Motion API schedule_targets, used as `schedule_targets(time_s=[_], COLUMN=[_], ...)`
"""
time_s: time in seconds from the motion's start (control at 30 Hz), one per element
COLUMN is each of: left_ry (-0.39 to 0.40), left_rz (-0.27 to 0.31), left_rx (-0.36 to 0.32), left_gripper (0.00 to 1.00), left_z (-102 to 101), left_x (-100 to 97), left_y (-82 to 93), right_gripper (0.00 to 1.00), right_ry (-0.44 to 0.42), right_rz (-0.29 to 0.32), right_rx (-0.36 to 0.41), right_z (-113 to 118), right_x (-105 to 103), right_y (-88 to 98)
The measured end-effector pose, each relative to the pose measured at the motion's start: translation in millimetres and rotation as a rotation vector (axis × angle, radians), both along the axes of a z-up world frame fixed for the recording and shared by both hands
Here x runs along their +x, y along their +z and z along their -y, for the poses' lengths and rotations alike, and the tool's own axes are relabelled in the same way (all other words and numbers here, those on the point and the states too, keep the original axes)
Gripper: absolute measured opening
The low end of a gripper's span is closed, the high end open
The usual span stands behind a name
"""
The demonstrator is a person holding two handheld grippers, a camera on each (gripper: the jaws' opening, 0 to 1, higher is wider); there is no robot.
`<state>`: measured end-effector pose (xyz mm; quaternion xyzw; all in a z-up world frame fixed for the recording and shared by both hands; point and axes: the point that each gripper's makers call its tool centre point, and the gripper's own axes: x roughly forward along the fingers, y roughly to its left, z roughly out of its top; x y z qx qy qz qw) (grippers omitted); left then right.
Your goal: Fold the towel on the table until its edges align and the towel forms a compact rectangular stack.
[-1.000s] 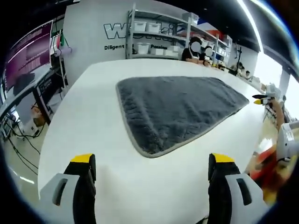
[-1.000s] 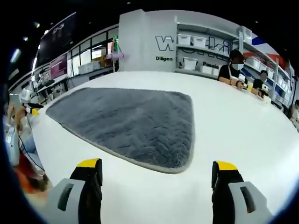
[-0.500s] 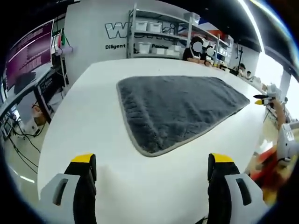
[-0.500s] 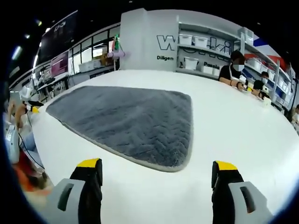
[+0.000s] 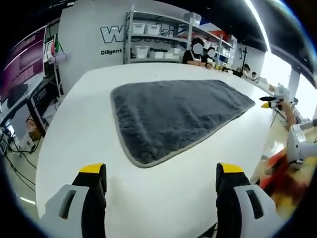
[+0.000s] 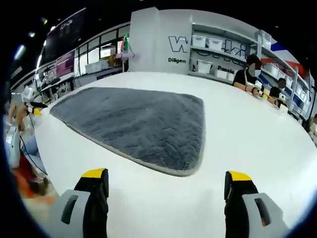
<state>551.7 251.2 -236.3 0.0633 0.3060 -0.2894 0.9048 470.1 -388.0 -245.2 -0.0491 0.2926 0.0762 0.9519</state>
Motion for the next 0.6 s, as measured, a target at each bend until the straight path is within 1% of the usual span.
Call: schedule_targets(time_s=[0.1, 0.2, 0.27, 0.3, 0.33, 0.4, 0.47, 0.53, 0.6], left_ry=[-0.057, -0.121, -0.160, -0.198, -0.213, -0.224, -0.222, -0.227, -0.242], left_rz=[0.028, 0.041, 0.027, 0.024, 0.016, -0.006, -0.013, -0.031, -0.058], left_rx=[0.032, 0.050, 0.057, 0.064, 0.058, 0.033, 0.024, 0.028, 0.040], left_gripper=[0.77, 0.69, 0.64, 0.60, 0.57, 0.53, 0.53, 0.51, 0.46], left_z=[2.7, 9.2, 11.4, 15.0, 16.7, 20.8, 21.6, 23.9, 24.4], left_x=[-1.7, -1.5, -1.7, -2.1, -1.9, 1.4, 6.0, 8.6, 8.6], left_y=[4.2, 5.8, 5.6, 4.9, 4.8, 3.5, 2.4, -1.9, -7.7], right_gripper=[0.98, 0.96, 0.96, 0.96, 0.96, 0.96, 0.95, 0.95, 0.95], right_ry=[0.011, 0.028, 0.028, 0.027, 0.026, 0.023, 0.021, 0.018, 0.017], right_rz=[-0.005, -0.009, -0.008, -0.006, -0.005, -0.004, -0.006, -0.006, -0.005], right_rx=[-0.001, -0.010, -0.009, -0.008, -0.007, -0.004, -0.001, 0.003, 0.006], right_z=[-2.2, -3.3, -3.0, -2.7, -2.5, -2.1, -0.6, 0.4, 0.8], right_x=[-2.9, -5.7, -5.9, -6.0, -6.1, -6.7, -7.6, -8.6, -9.5], right_y=[-1.2, -1.5, -0.9, -0.5, -0.4, -0.8, -1.0, -1.0, -0.7])
